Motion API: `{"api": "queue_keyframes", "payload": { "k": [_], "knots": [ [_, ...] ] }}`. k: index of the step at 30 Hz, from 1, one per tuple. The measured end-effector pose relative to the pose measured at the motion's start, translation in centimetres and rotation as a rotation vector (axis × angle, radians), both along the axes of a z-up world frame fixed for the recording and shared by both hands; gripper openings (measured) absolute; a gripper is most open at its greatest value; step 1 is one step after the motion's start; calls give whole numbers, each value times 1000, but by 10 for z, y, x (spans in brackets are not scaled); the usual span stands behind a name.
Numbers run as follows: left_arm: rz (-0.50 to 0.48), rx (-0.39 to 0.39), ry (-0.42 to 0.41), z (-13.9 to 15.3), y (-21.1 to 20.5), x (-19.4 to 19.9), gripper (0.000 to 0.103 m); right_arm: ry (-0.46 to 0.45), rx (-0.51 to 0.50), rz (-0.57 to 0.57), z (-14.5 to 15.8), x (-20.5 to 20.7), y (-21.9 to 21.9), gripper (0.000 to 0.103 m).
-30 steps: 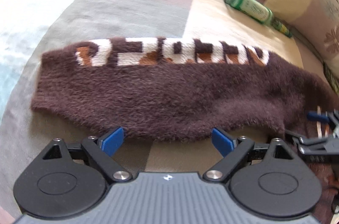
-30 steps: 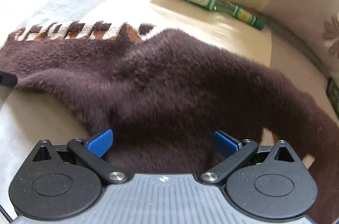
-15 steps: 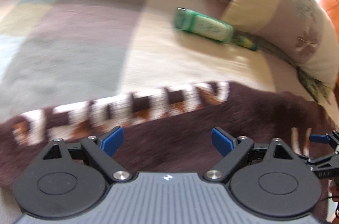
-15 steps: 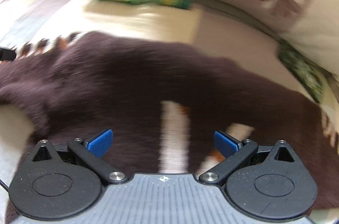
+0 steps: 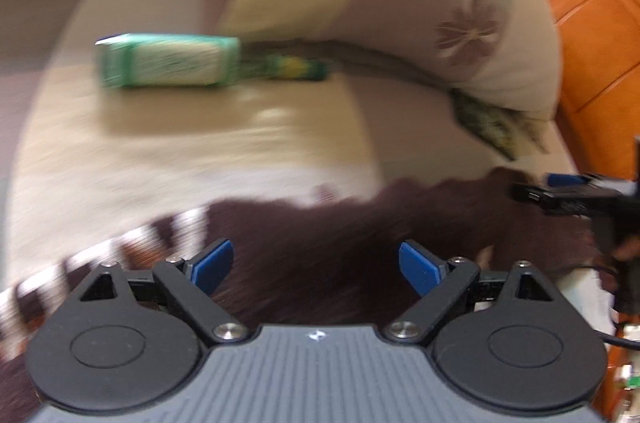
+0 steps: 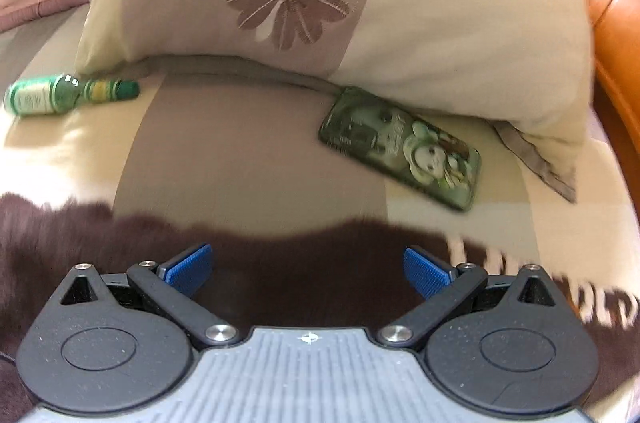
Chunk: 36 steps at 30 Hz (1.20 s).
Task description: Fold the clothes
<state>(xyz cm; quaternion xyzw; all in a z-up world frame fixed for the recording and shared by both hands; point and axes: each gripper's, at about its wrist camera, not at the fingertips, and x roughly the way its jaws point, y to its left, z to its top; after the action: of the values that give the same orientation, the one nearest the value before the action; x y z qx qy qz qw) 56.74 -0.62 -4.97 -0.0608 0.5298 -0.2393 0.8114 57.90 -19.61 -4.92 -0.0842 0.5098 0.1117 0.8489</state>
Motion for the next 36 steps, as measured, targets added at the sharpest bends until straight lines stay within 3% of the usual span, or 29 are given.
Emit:
{"api": "queue_keyframes", "payload": {
  "k": [6,11,15,23,26,31,33,36],
  "knots": [
    [21,142,-2,-8,-52,42,90,115,-87,7,-30,72,-6,103],
    [-7,334,49,-38,-80,67,90,261,-127,60,-58,87,-2,103],
    [-63,396,91,-52,-83,51,88,248,-164,180,-59,56,-1,103],
    [-135,391,118,-31,-73,-13,89,178,-219,268,-38,-25,-12,103],
    [-129,391,148,-28,-72,-34,90,234,-210,258,-42,-56,-21,103],
    [-178,407,112,-24,-68,-66,90,370,-181,283,-64,-109,-40,103],
    [-200,404,108,-21,-68,-70,90,345,-193,309,-62,-126,-45,103],
    [-233,398,103,-16,-70,-74,90,337,-112,342,-49,-132,-51,103]
  ]
}}
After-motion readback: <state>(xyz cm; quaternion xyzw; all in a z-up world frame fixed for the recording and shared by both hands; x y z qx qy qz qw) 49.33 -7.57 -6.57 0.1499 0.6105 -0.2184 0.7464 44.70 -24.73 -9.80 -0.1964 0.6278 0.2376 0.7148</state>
